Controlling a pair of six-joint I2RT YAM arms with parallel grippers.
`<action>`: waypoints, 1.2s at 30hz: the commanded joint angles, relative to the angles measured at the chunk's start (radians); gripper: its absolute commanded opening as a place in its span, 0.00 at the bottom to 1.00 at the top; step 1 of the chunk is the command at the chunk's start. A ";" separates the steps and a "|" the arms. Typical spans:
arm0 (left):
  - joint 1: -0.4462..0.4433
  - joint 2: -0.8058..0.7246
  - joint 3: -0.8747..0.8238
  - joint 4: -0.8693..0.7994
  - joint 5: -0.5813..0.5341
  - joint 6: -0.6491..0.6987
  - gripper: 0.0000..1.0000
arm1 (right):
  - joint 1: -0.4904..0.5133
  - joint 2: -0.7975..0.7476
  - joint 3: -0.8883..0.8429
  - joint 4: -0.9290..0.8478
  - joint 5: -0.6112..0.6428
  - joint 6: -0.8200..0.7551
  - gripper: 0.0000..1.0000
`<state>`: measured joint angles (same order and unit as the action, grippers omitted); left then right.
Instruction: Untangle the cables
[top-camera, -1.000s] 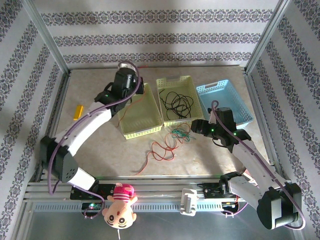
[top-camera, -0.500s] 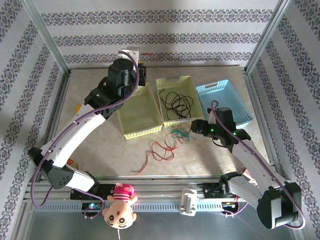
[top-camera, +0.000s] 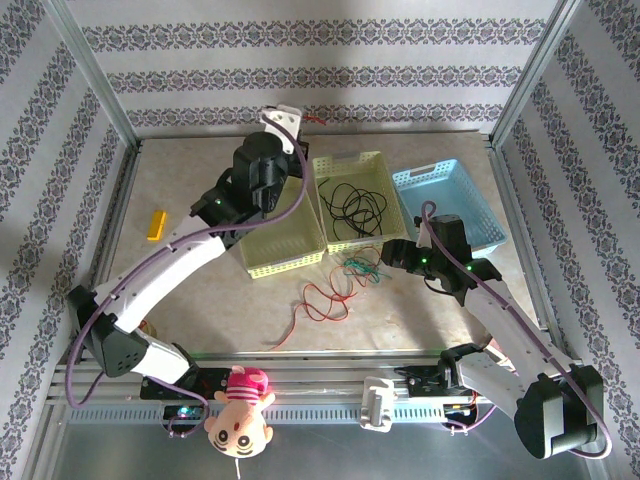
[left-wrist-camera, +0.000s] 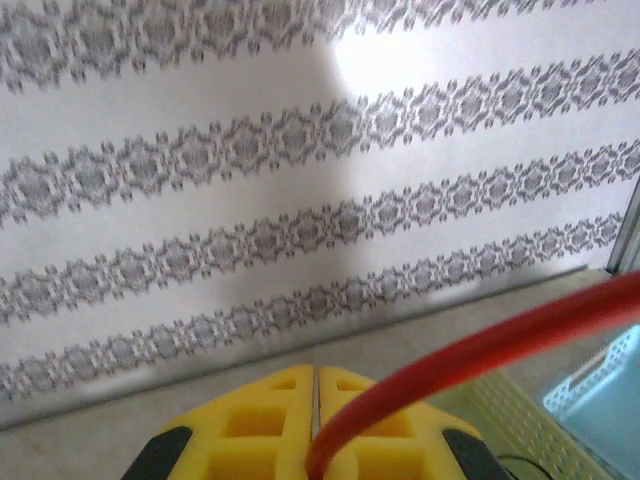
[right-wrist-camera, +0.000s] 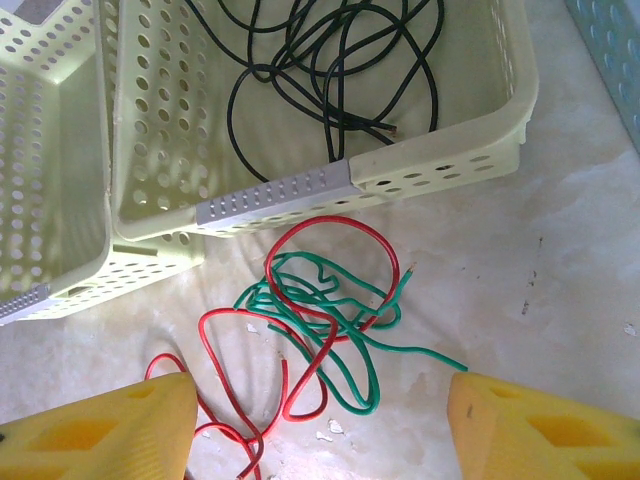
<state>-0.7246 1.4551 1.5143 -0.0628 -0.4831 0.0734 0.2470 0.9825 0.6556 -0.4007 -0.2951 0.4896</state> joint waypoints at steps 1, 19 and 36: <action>-0.064 -0.065 -0.054 0.309 -0.186 0.270 0.00 | 0.013 -0.005 0.018 -0.005 0.001 -0.025 0.67; -0.214 -0.009 -0.078 1.081 -0.416 1.106 0.00 | 0.017 0.008 0.025 -0.007 -0.002 -0.032 0.66; -0.021 -0.183 -0.196 0.317 -0.208 0.121 0.00 | 0.019 0.009 0.021 -0.005 -0.009 -0.032 0.66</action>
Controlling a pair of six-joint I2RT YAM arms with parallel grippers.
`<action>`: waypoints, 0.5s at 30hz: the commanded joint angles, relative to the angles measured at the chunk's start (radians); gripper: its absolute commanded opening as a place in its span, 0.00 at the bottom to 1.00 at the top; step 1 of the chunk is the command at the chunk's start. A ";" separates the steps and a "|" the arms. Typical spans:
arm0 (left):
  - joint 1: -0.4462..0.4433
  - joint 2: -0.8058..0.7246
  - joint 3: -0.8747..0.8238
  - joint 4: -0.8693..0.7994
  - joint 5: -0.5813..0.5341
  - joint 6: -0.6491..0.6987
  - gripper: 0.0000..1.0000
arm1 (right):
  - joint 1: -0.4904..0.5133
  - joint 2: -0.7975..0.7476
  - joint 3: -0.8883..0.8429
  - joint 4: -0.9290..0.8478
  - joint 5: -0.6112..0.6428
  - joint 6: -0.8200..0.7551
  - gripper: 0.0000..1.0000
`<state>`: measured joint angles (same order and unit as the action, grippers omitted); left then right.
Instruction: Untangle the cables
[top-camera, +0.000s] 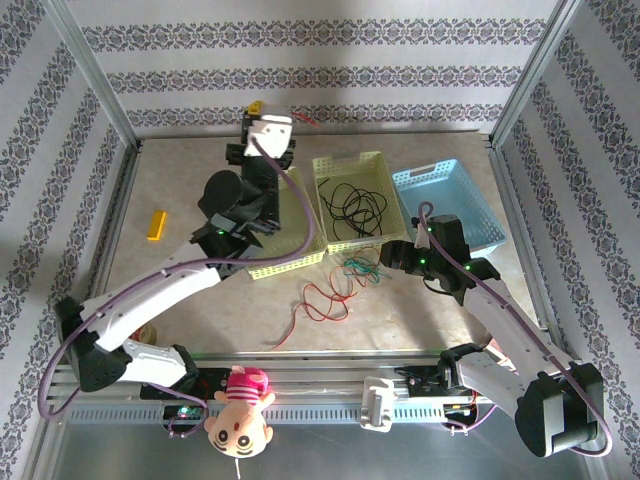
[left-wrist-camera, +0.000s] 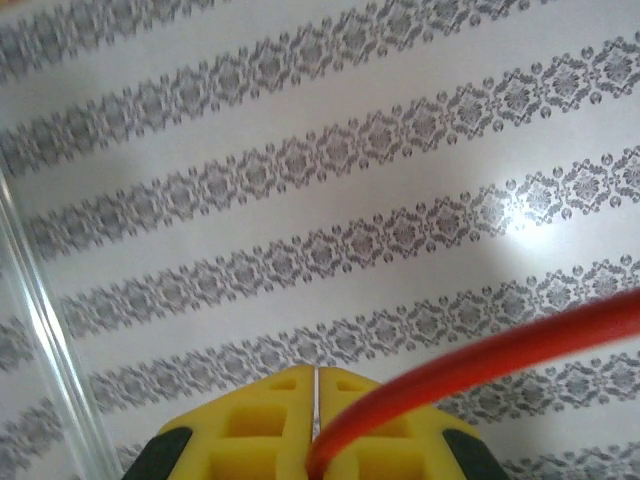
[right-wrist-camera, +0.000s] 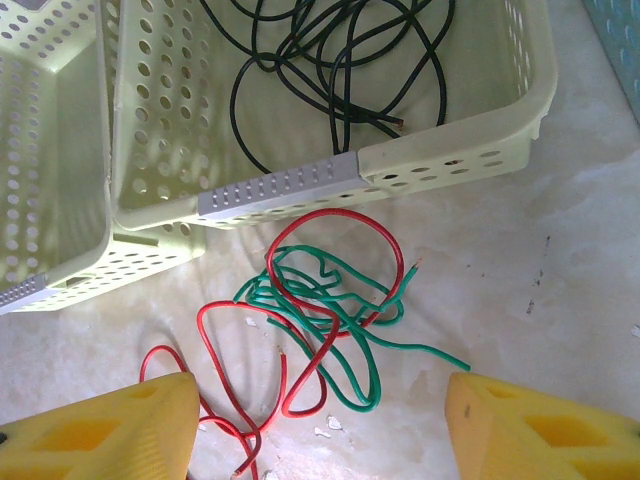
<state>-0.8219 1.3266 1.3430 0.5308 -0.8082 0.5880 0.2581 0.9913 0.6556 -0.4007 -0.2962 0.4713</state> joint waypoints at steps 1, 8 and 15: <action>0.115 -0.068 -0.038 -0.336 0.186 -0.481 0.00 | 0.007 0.000 0.021 -0.006 -0.007 -0.013 0.66; 0.233 -0.073 -0.102 -0.520 0.533 -0.742 0.00 | 0.011 0.000 0.019 -0.008 -0.004 -0.011 0.66; 0.267 -0.052 -0.349 -0.491 0.559 -0.984 0.00 | 0.015 0.013 0.020 -0.007 -0.006 -0.011 0.66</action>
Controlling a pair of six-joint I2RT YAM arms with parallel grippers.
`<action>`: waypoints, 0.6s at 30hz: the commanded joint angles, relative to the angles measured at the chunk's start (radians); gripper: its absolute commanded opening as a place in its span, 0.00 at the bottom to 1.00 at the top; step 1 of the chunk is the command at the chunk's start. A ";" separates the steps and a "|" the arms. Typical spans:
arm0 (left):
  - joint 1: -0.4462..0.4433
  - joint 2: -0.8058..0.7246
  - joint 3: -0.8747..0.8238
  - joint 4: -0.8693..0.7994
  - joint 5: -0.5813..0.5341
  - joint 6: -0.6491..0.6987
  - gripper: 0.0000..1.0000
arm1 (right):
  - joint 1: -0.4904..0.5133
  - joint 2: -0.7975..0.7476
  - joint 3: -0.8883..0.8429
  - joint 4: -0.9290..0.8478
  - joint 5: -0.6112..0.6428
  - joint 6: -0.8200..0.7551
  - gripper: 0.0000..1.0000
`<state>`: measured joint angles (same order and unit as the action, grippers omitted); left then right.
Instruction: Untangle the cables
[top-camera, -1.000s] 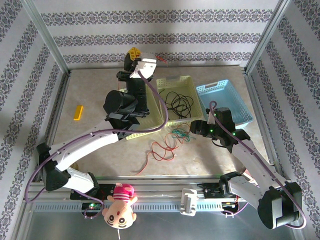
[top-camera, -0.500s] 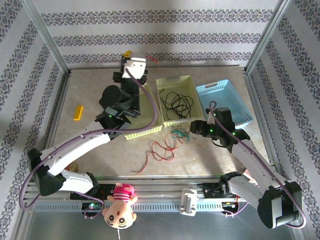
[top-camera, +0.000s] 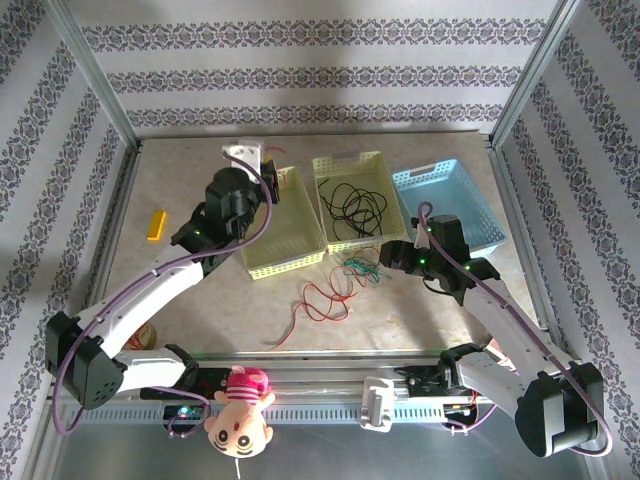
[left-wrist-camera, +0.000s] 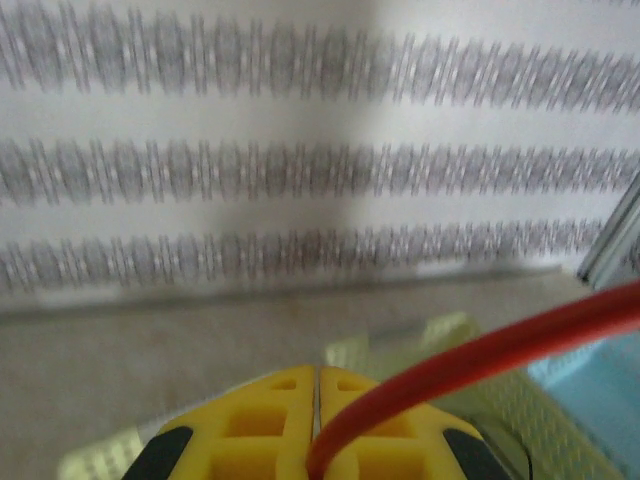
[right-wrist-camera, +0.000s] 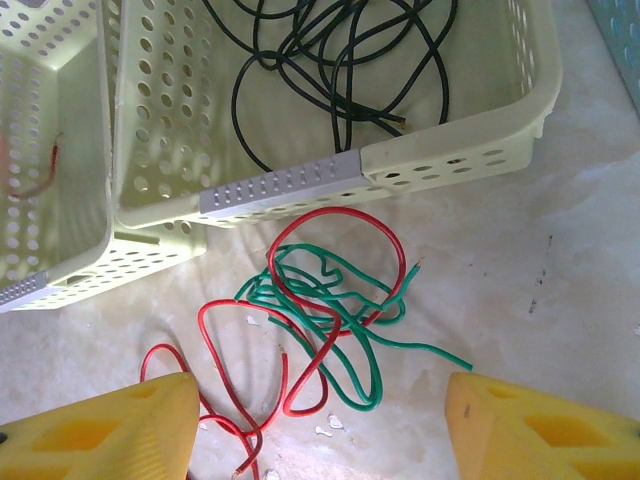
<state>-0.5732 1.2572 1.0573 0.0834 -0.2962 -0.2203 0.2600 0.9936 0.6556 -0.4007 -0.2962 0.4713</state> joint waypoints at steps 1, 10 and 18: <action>0.024 0.024 -0.100 -0.044 0.042 -0.219 0.00 | 0.013 0.012 0.022 -0.007 -0.007 -0.011 0.66; 0.100 0.192 -0.217 -0.121 0.154 -0.451 0.00 | 0.020 0.024 0.022 -0.008 -0.008 -0.013 0.66; 0.148 0.404 -0.040 -0.254 0.244 -0.418 0.13 | 0.036 0.038 0.030 -0.024 -0.004 -0.020 0.66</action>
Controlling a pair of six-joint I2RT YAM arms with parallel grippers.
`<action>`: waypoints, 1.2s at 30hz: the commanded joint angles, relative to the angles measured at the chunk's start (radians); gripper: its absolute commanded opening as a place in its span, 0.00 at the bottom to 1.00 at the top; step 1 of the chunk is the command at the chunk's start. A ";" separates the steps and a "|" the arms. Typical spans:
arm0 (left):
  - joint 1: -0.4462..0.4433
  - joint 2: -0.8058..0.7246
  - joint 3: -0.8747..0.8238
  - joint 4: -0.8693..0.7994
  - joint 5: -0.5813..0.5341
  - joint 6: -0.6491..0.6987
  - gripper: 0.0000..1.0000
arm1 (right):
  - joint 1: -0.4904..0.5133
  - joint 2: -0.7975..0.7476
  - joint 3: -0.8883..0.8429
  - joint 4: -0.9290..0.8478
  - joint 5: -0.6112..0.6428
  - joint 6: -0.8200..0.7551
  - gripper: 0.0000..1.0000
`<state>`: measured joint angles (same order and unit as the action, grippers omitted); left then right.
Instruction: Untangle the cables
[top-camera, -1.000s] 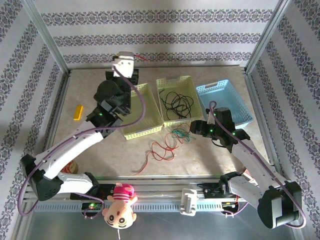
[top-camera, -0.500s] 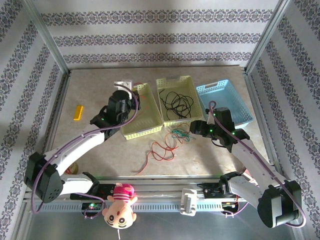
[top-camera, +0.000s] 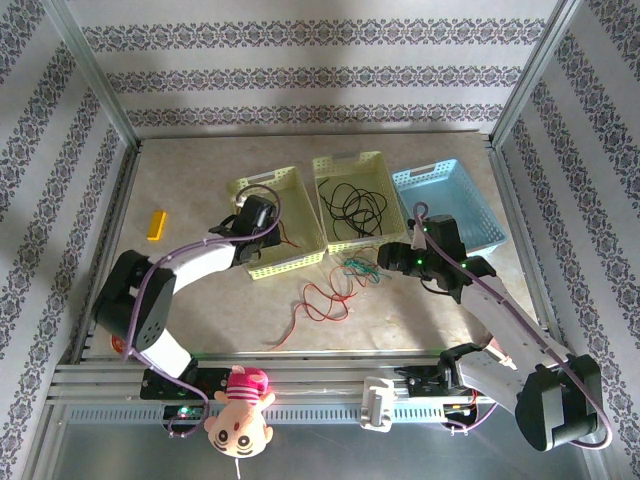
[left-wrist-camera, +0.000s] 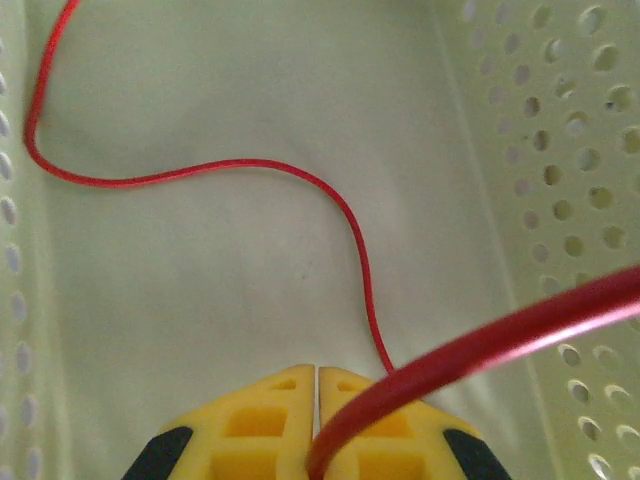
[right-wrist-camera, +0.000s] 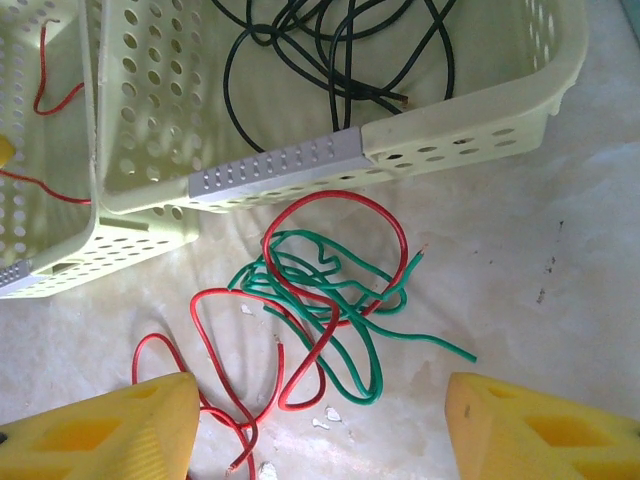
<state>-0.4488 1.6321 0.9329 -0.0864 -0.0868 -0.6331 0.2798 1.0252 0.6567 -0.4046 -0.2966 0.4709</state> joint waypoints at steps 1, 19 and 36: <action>0.024 0.046 0.120 -0.108 0.026 0.015 0.23 | 0.018 0.008 0.029 -0.022 0.000 -0.021 0.66; 0.012 -0.138 0.341 -0.324 -0.133 0.207 0.91 | 0.032 0.027 0.036 -0.023 0.007 -0.029 0.66; -0.523 0.174 0.428 -0.514 0.186 0.549 0.86 | -0.038 -0.001 0.022 -0.039 0.060 0.001 0.66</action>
<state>-0.9421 1.7912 1.3209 -0.4740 0.1020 -0.1768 0.2634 1.0512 0.6594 -0.4259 -0.2684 0.4652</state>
